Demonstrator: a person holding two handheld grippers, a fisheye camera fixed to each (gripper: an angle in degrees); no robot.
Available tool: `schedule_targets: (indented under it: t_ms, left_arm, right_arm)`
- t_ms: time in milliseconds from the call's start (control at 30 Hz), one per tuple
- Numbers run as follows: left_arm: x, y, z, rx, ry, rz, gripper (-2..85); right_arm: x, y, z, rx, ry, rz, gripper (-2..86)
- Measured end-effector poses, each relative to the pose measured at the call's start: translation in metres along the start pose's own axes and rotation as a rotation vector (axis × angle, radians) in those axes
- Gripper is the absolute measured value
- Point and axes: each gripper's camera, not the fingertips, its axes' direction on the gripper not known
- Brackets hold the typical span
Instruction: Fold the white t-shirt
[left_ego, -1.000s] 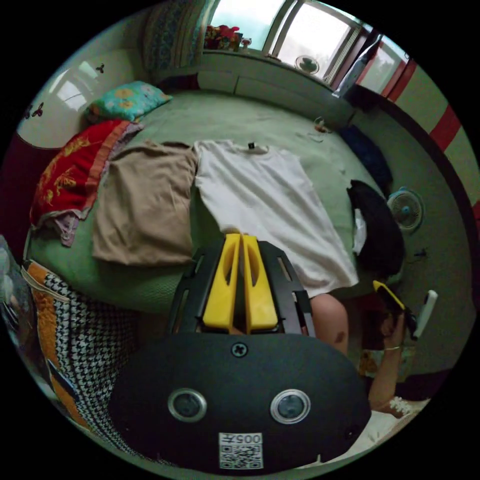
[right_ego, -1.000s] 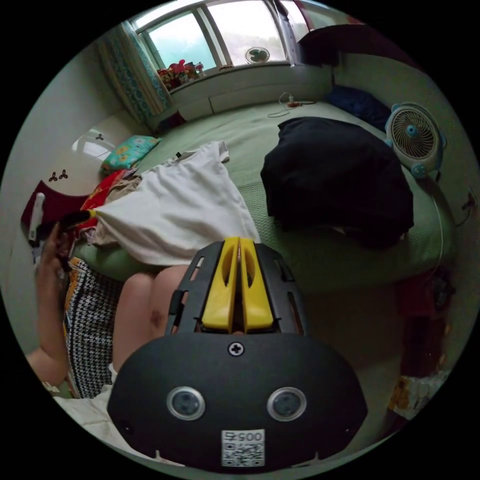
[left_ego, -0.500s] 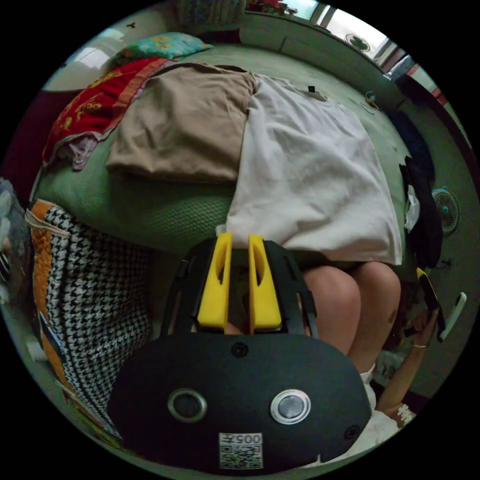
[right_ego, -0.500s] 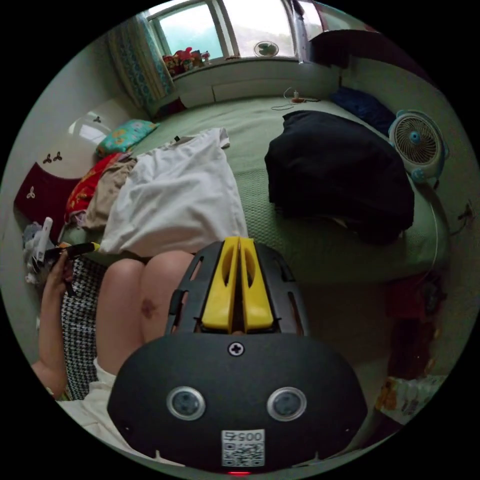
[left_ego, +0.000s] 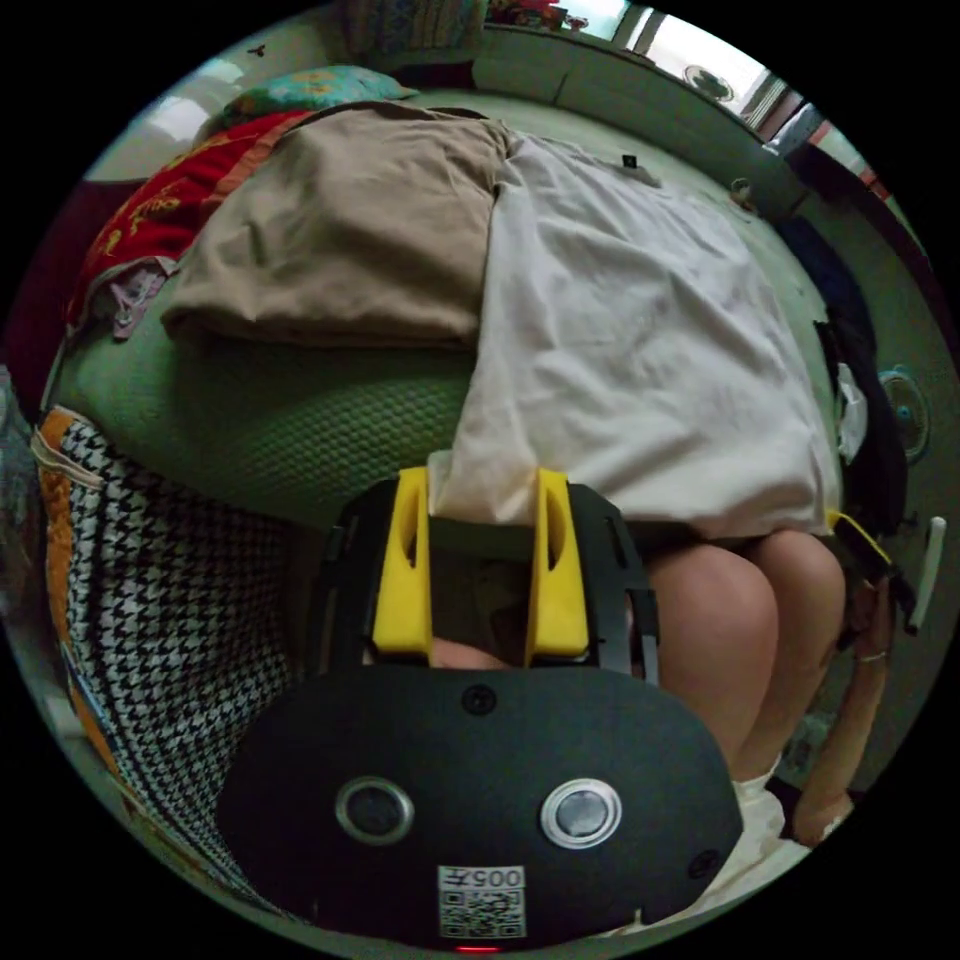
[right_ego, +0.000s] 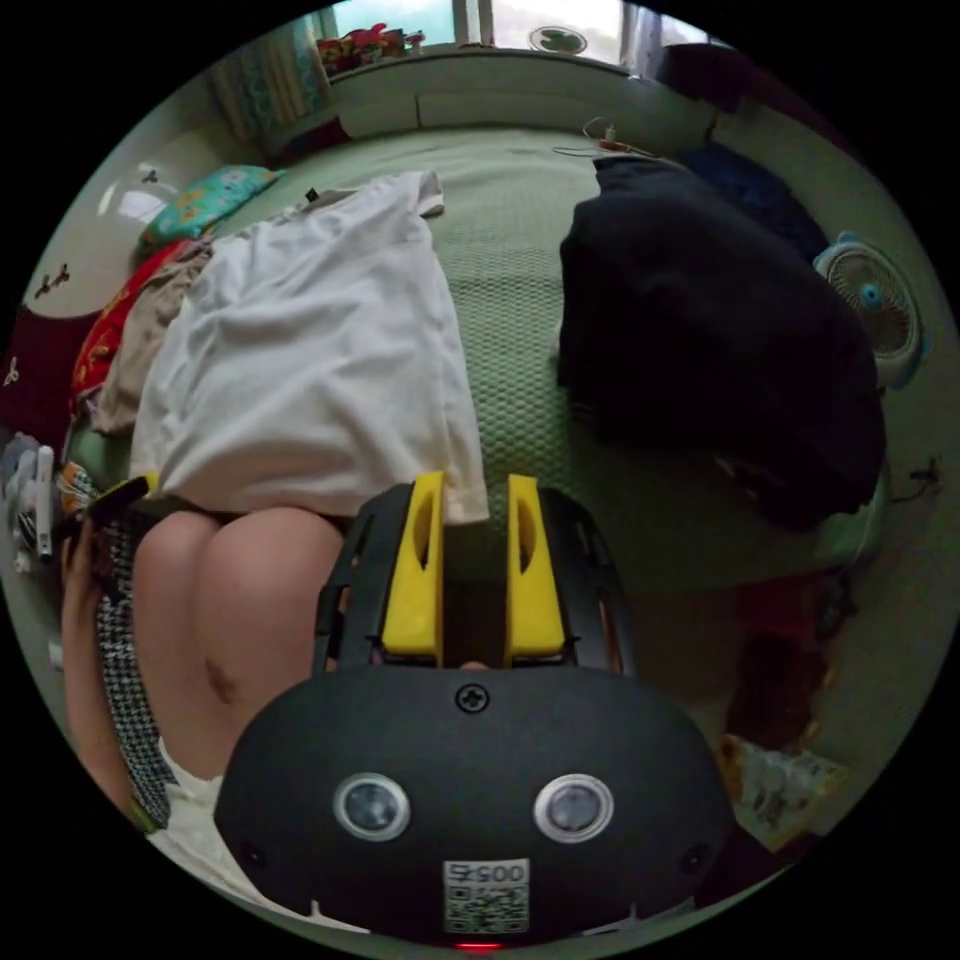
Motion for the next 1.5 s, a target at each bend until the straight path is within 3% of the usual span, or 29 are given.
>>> schedule_targets:
  t_ms: [100, 267, 333, 433, 567, 633, 700, 767, 867, 1000, 1100, 1200, 1500]
  left_arm:
    - [0.023, 0.008, -0.005, -0.002, -0.012, 0.087, 6.0]
    - [0.047, 0.03, -0.012, 0.007, -0.149, 0.143, 5.7]
    - [0.046, 0.043, -0.001, -0.038, -0.124, 0.063, 6.0]
    - [0.044, 0.062, 0.012, -0.103, -0.167, -0.058, 5.4]
    - [0.05, 0.084, 0.006, -0.084, -0.156, -0.122, 3.2]
    - [0.06, 0.088, -0.01, -0.019, -0.058, -0.161, 0.8]
    - [0.078, 0.082, -0.025, 0.046, 0.03, -0.141, 0.0]
    - [0.105, 0.071, -0.038, 0.107, 0.092, -0.086, -0.3]
    - [0.152, 0.05, -0.041, 0.184, 0.109, -0.042, -0.5]
    - [0.201, 0.035, -0.019, 0.126, -0.027, -0.065, -0.6]
    - [0.217, 0.043, -0.008, 0.102, 0.034, -0.062, -0.7]
    - [0.228, 0.047, -0.007, 0.115, 0.045, -0.095, -0.7]
    - [0.267, 0.048, -0.001, 0.136, 0.028, -0.079, -0.6]
  right_arm:
    - [-0.017, -0.001, -0.003, 0.009, 0.017, -0.061, -0.5]
    - [-0.013, 0.011, -0.016, 0.019, -0.03, 0.03, -1.6]
    - [-0.007, 0.017, -0.011, -0.015, -0.056, 0.111, -1.6]
    - [-0.001, 0.028, 0.006, -0.121, 0.056, 0.207, -1.5]
    - [0.006, 0.04, 0.006, -0.161, 0.136, 0.283, -1.2]
    - [0.0, 0.037, -0.006, -0.13, 0.129, 0.31, -1.2]
    - [-0.02, 0.026, -0.027, -0.046, 0.064, 0.278, -1.2]
    - [-0.068, 0.006, -0.061, 0.116, -0.122, 0.135, -1.2]
    - [-0.126, -0.021, -0.069, 0.226, -0.136, 0.106, -1.1]
    - [-0.169, -0.047, -0.028, 0.123, -0.104, 0.094, -1.1]
    - [-0.176, -0.045, -0.004, 0.085, -0.096, 0.073, -1.1]
    - [-0.165, -0.043, 0.001, 0.088, -0.255, 0.086, -1.1]
    - [-0.162, -0.051, 0.008, 0.096, -0.263, 0.087, -1.1]
